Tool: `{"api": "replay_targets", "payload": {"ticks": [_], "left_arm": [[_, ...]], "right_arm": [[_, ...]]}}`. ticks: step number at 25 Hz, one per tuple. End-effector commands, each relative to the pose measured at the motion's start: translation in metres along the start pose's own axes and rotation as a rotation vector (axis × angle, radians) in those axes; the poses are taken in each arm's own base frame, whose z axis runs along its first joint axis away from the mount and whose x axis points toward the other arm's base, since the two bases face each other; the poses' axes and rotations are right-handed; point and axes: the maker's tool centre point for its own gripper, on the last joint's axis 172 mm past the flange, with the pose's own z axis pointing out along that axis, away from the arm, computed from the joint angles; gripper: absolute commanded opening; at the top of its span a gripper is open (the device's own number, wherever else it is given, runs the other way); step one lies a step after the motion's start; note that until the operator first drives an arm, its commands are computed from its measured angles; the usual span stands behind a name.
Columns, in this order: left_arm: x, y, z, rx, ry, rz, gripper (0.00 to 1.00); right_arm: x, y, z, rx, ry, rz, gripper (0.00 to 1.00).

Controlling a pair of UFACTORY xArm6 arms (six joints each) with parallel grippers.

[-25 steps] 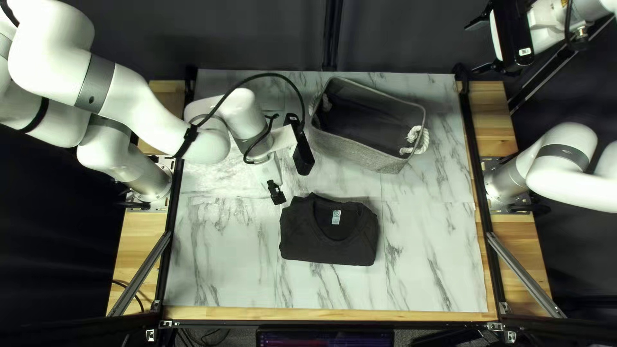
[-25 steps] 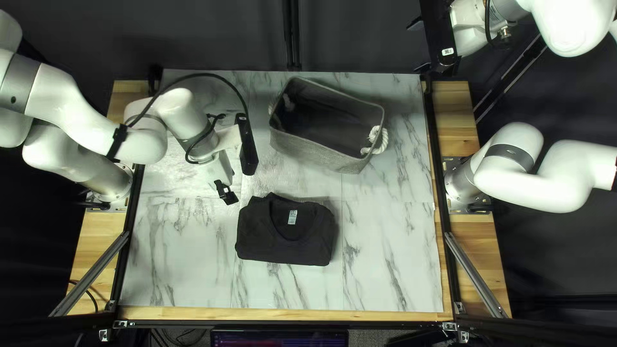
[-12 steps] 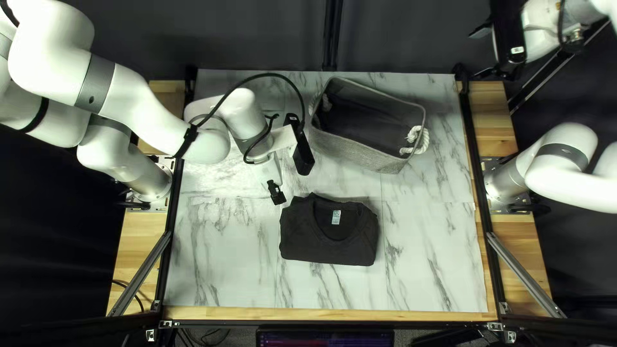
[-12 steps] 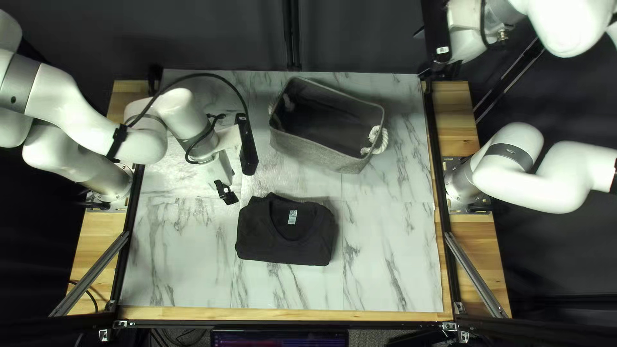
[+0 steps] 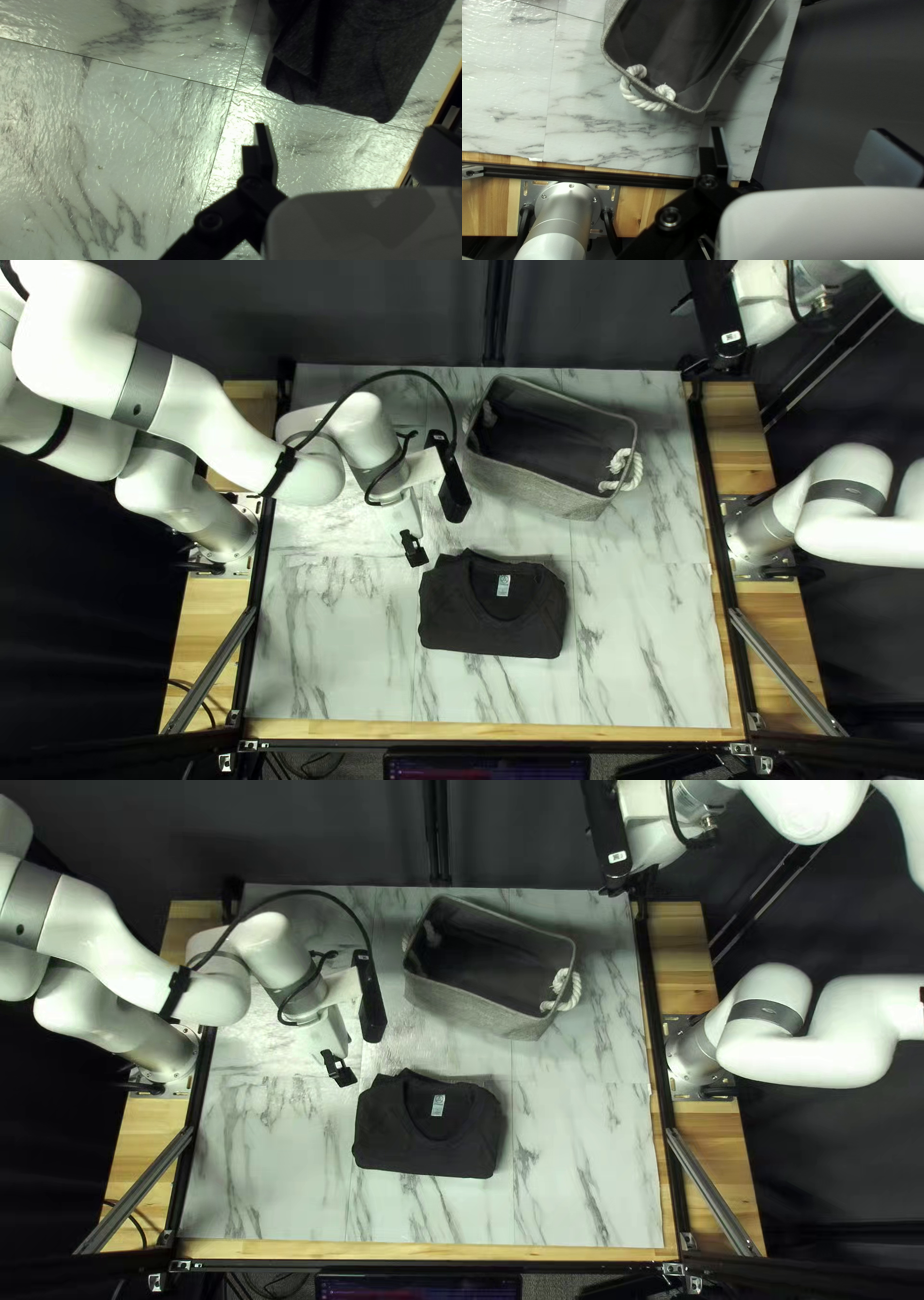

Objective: Pick up a folded sweatshirt and place it into a fabric basket

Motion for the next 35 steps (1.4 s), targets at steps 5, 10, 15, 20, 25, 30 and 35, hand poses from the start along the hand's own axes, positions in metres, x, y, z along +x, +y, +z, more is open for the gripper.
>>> {"api": "replay_targets", "payload": {"ticks": [5, 10, 15, 20, 25, 30, 35], "left_arm": [[0.0, 0.0, 0.0, 0.0, 0.0, 0.0, 1.0], [0.0, 0.0, 0.0, 0.0, 0.0, 0.0, 1.0], [0.0, 0.0, 0.0, 0.0, 0.0, 0.0, 1.0], [0.0, 0.0, 0.0, 0.0, 0.0, 0.0, 1.0], [0.0, 0.0, 0.0, 0.0, 0.0, 0.0, 1.0], [0.0, 0.0, 0.0, 0.0, 0.0, 0.0, 1.0], [0.0, 0.0, 0.0, 0.0, 0.0, 0.0, 1.0]], "right_arm": [[-0.003, 0.002, -0.007, -0.019, -0.077, 0.053, 1.0], [0.005, 0.011, -0.025, -0.062, -0.125, 0.1, 1.0], [-0.009, 0.002, -0.026, -0.066, -0.104, 0.124, 1.0], [0.007, 0.003, 0.0, -0.025, -0.065, 0.063, 1.0], [0.01, -0.002, 0.016, -0.001, -0.048, 0.046, 1.0], [0.01, -0.002, 0.016, -0.001, -0.048, 0.046, 1.0], [0.01, -0.002, 0.016, -0.001, -0.048, 0.046, 1.0]]}}
